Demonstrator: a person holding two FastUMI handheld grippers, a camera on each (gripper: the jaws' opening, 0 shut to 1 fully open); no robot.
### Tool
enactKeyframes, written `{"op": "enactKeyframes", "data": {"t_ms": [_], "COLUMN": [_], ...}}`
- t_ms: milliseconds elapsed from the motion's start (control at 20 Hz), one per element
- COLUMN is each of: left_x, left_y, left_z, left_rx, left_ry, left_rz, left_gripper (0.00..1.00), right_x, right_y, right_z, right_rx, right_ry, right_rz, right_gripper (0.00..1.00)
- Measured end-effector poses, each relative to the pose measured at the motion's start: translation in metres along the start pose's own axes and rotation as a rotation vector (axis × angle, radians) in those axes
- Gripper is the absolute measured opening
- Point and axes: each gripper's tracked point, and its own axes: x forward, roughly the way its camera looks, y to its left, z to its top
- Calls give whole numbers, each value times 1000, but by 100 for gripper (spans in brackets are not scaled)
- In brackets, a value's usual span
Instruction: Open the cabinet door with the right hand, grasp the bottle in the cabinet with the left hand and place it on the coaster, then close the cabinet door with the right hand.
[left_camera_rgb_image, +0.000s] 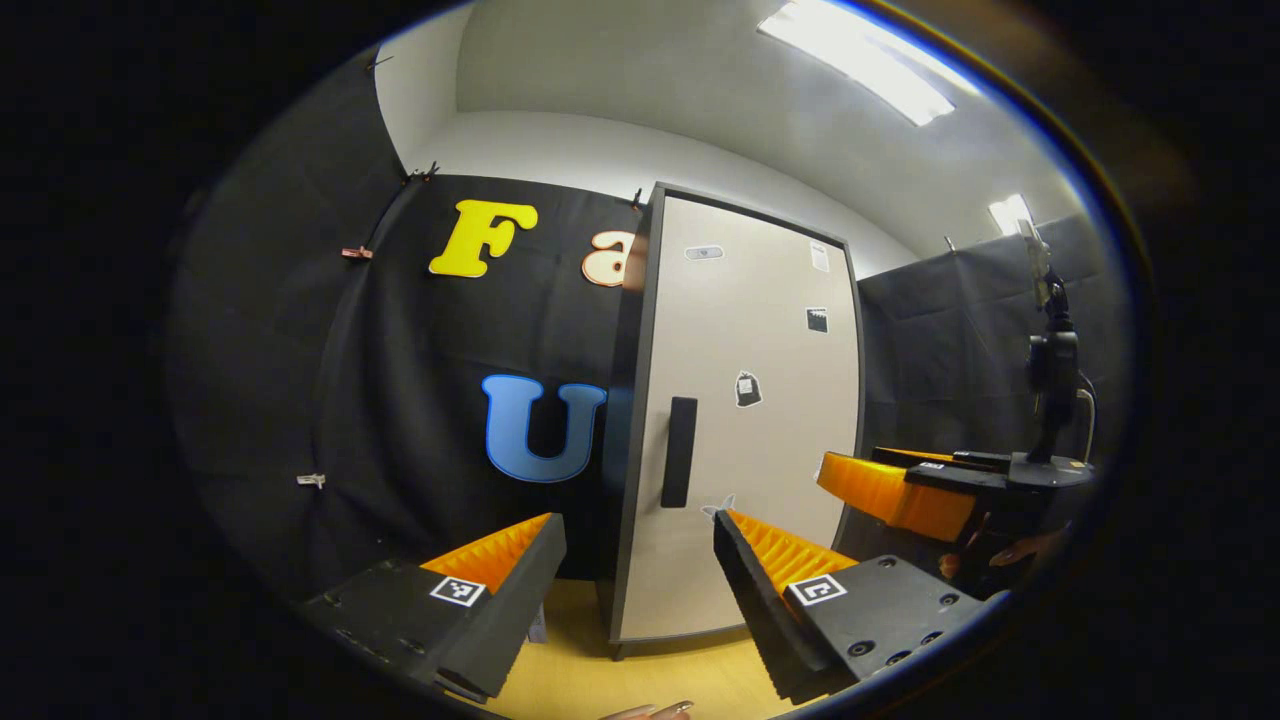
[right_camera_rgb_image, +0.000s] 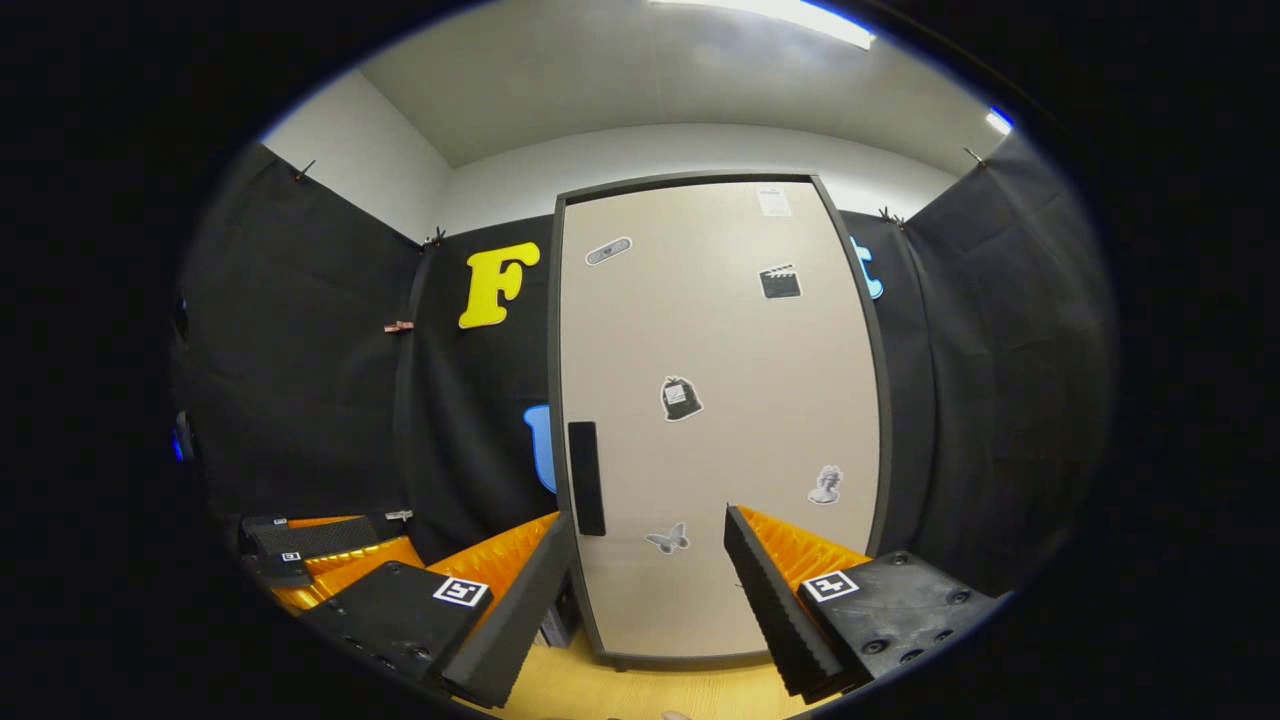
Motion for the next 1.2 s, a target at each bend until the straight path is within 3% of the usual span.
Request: {"op": "enactKeyframes", "data": {"t_ms": [400,800,1200], "left_x": [-6,-12,-19], "left_y": [37,92,124], "left_z": [-6,-11,-17], "left_rx": [-21,-103,-108], "left_ry": [16,14,39], "left_rz": [-24,24,69], "left_gripper": [94,94,94], "right_x": [57,128,173], "right_y": [41,55,50], "right_z": [-11,-30,-53], "right_rx": [-30,-53,-79], "right_ry": [-20,-31,-7], "right_rz": [3,-77,-148], "right_gripper": [98,97,95]}}
